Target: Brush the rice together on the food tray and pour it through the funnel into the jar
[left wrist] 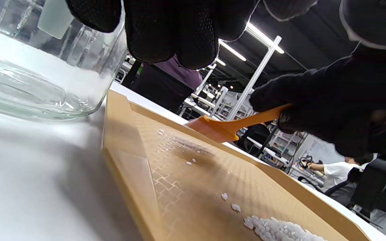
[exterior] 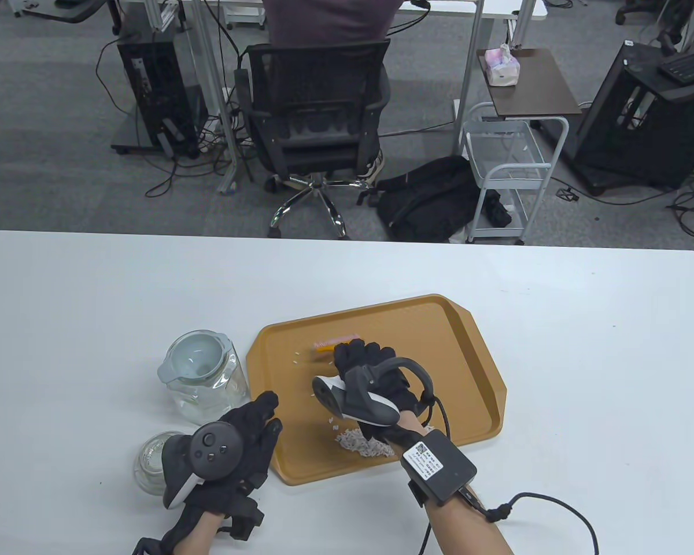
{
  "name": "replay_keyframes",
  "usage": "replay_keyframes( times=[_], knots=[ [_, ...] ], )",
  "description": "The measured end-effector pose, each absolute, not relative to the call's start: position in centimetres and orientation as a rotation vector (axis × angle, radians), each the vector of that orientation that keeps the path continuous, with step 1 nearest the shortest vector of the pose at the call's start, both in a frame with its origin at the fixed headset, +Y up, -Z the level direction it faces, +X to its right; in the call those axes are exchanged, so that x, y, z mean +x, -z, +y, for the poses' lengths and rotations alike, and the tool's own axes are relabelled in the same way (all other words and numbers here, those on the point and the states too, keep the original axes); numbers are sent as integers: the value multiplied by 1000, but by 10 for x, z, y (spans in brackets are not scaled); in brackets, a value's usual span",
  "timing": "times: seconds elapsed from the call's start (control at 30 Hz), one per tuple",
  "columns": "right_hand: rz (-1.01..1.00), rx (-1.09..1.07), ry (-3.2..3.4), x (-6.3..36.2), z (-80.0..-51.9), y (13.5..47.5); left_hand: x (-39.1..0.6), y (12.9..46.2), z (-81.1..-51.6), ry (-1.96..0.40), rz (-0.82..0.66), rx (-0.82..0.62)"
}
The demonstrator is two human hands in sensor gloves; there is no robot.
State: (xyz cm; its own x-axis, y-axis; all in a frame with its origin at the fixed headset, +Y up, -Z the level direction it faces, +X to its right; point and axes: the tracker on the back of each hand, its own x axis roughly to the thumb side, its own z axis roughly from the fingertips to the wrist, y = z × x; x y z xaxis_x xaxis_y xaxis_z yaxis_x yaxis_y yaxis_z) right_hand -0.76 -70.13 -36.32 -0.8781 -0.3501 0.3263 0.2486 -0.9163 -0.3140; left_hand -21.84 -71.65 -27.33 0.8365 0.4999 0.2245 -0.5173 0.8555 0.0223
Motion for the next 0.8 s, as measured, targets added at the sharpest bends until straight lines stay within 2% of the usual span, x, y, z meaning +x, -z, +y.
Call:
replay_keyframes(
  times=[0.1, 0.2, 0.37, 0.6, 0.8],
  knots=[
    [289, -595, 2744, -8, -709, 358, -221, 274, -716, -549, -209, 83],
    [310, -673, 2728, -6, -710, 343, -223, 276, -717, -552, -206, 81],
    [245, -870, 2693, 0, -704, 291, -222, 276, -718, -545, -204, 77],
    [169, -1013, 2616, 8, -693, 234, -223, 278, -721, -554, -184, 71],
    [321, -1018, 2585, 9, -679, 228, -233, 278, -716, -597, -169, 85]
  ],
)
